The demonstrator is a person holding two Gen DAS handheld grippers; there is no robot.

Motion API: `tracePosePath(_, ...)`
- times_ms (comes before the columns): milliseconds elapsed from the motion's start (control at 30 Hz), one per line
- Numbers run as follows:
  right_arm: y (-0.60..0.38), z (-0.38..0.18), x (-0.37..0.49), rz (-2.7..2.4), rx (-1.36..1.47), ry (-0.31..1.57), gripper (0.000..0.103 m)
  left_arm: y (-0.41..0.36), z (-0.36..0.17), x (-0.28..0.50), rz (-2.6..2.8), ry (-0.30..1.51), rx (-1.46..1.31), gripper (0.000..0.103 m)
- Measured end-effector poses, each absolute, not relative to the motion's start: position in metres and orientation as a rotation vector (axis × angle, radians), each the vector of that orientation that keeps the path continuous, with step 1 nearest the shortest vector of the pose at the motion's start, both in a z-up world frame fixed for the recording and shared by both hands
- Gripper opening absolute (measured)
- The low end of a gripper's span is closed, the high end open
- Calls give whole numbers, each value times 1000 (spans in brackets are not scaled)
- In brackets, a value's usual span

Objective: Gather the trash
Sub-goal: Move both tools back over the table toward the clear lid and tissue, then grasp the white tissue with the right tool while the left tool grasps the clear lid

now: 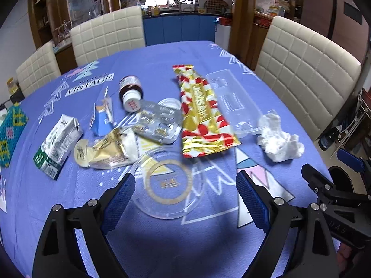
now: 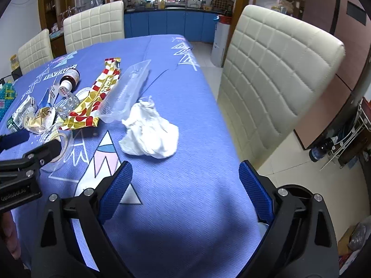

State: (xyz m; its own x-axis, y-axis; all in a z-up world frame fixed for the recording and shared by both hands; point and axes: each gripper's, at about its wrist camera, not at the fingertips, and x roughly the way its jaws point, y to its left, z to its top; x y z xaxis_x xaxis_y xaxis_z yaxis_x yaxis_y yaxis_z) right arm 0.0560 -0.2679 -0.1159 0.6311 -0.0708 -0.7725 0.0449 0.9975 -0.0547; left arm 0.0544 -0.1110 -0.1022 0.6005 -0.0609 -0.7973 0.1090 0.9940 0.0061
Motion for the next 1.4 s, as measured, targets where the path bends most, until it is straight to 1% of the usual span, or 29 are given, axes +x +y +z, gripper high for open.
tracePosePath(200, -257, -119, 66, -46, -53, 903, 93, -105, -113, 56, -121, 957, 19, 86)
tracePosePath(500, -256, -123, 76, -52, -50, 931, 93, -95, -119, 63, -88, 960, 43, 86)
tracePosePath(700, -250, -130, 84, -40, -41, 944, 94, -82, -128, 64, -135, 990, -23, 86)
tracePosePath(833, -246, -134, 87, -28, -46, 943, 94, -84, -133, 64, -118, 979, 18, 86)
tracePosePath(933, -245, -137, 89, -25, -50, 946, 94, -83, -136, 69, -116, 988, 0, 91)
tracePosePath(1067, -248, -139, 89, -25, -38, 952, 94, -87, -130, 67, -135, 983, -16, 91)
tracePosePath(1233, -252, -139, 90, -24, -31, 948, 94, -103, -134, 71, -137, 991, 69, 91)
tracePosePath(1367, -253, -140, 91, -17, -27, 946, 94, -93, -140, 78, -88, 1013, 36, 91)
tracePosePath(1400, -253, -140, 92, -14, -26, 945, 94, -91, -141, 80, -84, 1015, 32, 93)
